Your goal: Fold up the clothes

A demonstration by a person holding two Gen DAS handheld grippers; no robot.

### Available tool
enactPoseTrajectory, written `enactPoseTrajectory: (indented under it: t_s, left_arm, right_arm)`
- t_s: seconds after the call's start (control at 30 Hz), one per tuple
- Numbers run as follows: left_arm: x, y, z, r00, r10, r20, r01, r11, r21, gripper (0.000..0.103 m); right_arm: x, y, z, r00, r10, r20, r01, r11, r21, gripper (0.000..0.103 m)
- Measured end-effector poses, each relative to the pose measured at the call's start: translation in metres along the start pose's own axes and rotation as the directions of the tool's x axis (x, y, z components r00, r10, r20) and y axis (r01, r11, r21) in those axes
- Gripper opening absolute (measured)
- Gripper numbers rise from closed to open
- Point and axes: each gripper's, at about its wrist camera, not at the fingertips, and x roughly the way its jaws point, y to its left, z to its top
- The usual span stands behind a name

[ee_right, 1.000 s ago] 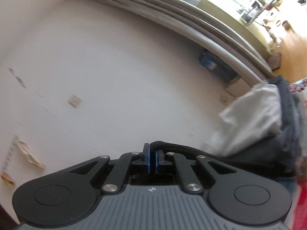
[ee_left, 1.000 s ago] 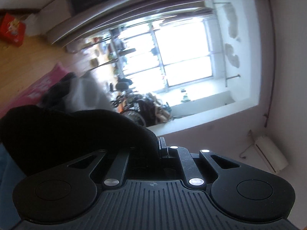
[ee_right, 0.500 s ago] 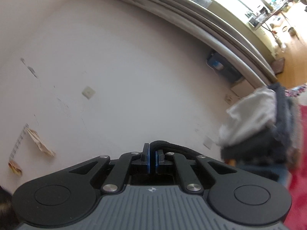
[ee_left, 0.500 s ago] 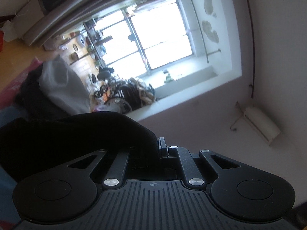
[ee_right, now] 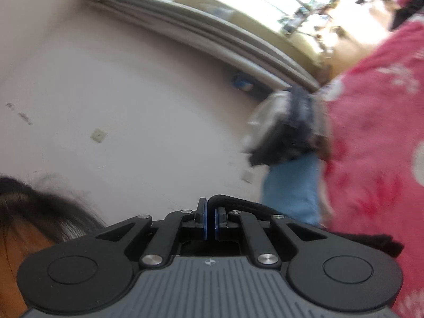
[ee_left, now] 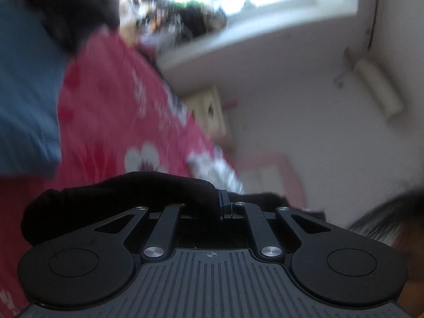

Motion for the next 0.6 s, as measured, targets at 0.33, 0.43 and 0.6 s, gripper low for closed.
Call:
enactPoseTrajectory:
  t_s: [0.33,0.43,0.6]
  left_arm:
    - [0.142,-0.006,0.0,0.962,-0.077,-0.261,0.079,0.997,-0.003,0.007]
    - [0.181,-0.01,-0.005,0.945,-0.118,-0.306,0.116,0.993,-0.025,0.007]
    - [0.22,-0.005,-0.008,0.931,-0.145,-0.335,0.13,0.989,-0.066,0.007]
  right_arm:
    - [-0.089,-0.027,0.021,0.964,-0.159,0.211,0.163,0.987,0.0,0.006]
    - [-0.111,-0.024,0.035,0.94,-0.217,0.263,0.23,0.973,-0.022,0.006]
    - [-0.136,-0.036,0.047,0.904,-0.276,0.327,0.295,0.956,-0.007,0.006]
